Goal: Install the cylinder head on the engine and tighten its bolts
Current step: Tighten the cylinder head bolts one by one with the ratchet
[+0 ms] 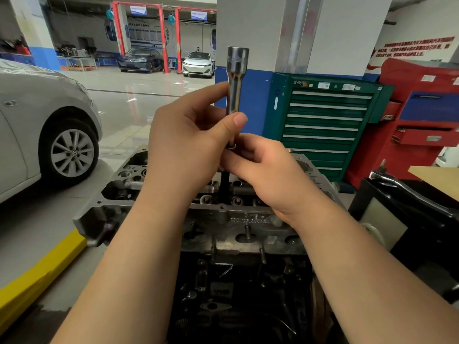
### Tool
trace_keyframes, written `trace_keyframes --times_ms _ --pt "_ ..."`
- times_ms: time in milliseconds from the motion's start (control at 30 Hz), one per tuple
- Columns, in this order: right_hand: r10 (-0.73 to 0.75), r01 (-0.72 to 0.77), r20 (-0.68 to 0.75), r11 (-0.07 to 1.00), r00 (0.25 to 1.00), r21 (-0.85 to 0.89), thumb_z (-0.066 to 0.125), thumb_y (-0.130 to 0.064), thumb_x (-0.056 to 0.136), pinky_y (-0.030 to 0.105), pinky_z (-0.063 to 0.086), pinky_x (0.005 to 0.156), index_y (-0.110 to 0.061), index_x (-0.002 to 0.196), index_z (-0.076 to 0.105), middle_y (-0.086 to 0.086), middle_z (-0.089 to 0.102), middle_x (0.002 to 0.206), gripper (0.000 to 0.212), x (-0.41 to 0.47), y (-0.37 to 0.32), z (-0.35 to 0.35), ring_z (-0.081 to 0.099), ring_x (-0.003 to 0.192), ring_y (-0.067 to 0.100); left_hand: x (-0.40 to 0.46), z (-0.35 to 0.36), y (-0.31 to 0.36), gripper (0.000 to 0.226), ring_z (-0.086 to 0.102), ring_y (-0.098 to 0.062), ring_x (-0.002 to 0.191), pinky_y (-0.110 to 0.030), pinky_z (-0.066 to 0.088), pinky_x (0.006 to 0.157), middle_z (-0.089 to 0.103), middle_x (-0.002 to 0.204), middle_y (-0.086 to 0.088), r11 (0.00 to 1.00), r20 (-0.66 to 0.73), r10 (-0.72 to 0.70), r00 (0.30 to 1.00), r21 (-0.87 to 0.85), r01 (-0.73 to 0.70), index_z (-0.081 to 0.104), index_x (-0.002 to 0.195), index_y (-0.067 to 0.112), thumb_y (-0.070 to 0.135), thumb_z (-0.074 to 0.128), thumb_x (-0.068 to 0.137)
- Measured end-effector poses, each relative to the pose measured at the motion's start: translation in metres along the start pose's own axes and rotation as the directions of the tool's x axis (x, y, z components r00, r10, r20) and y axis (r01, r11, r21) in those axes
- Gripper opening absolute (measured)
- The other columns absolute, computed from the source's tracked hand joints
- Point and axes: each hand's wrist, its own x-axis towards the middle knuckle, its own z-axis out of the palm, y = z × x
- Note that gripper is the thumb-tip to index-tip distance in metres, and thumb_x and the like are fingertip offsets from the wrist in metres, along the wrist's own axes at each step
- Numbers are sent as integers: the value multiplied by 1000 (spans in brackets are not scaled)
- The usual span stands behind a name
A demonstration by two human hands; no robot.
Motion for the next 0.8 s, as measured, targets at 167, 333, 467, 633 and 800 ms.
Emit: trace_keyframes --times_ms 167,333,467,633,800 --pt "-10 10 -3 1000 1000 -4 76 -32 87 55 54 101 -26 112 74 -2 80 106 27 -1 3 -3 75 106 20 -1 -1 2 45 76 -12 95 -30 62 82 79 104 4 999 105 -15 994 -30 18 63 140 29 17 69 97" --pt "-19 19 -27 1000 999 -12 79 -46 81 54 58 95 -28 116 72 0 78 107 40 0 1 0 75 104 22 -1 -5 4 36 71 -26 81 -43 61 77 72 84 -6 993 108 32 994 113 -44 74 120 33 21 83 87" --pt "32 -52 141 989 990 138 67 -24 97 44 50 108 -17 124 73 3 76 121 29 7 -3 -13 70 118 21 4 -19 3 44 77 -27 90 -47 62 86 79 93 -10 999 110 -18 994 53 12 71 132 27 16 81 91" --pt "131 -203 332 960 934 192 70 -13 91 45 45 114 -12 124 72 11 74 122 33 20 -3 -30 68 116 21 6 -19 -1 41 76 -11 102 -38 58 94 81 104 5 997 194 -71 978 20 69 63 141 22 15 69 101" --pt "92 -118 175 982 980 146 81 -17 82 44 50 111 -10 128 68 13 72 126 48 19 5 -17 70 117 25 6 -14 -3 32 76 -20 98 -42 61 93 80 101 1 998 161 -60 985 28 56 76 123 24 20 82 91"
